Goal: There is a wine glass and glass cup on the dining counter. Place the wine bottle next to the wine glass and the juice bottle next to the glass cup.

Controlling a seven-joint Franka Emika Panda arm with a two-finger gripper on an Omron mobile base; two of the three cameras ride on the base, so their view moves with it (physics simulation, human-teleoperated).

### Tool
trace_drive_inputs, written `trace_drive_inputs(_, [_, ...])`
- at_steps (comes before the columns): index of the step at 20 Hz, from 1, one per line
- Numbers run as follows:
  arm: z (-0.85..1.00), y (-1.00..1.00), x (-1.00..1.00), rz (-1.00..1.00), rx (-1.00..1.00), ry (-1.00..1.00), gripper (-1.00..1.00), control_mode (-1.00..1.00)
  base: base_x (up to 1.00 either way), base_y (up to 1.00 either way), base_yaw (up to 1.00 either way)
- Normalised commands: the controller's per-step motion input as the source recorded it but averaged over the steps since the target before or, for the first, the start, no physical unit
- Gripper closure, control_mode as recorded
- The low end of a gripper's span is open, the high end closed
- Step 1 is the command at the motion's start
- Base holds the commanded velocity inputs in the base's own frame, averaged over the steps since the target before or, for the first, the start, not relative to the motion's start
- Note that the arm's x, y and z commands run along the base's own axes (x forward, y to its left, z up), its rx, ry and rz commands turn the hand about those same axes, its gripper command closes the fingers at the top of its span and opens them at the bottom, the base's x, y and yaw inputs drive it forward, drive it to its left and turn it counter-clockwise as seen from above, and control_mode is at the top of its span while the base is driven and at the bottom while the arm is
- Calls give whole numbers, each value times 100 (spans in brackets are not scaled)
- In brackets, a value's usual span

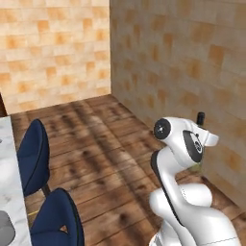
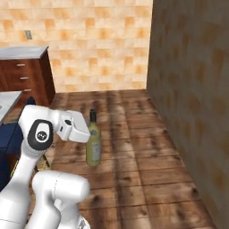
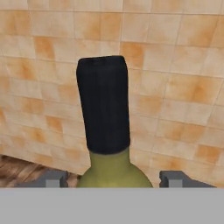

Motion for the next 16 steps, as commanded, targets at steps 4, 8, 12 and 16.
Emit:
trace_drive_inputs(4, [0, 0, 0, 0, 0, 0, 100, 100, 74, -27, 11])
trace_drive_inputs(8, [0, 0, 0, 0, 0, 0, 100, 100, 74, -27, 11])
trace_drive_inputs(12, [0, 0, 0, 0, 0, 0, 100, 100, 73, -24, 17])
trace_drive_inputs(16, [0, 0, 0, 0, 0, 0, 100, 100, 73, -23, 18])
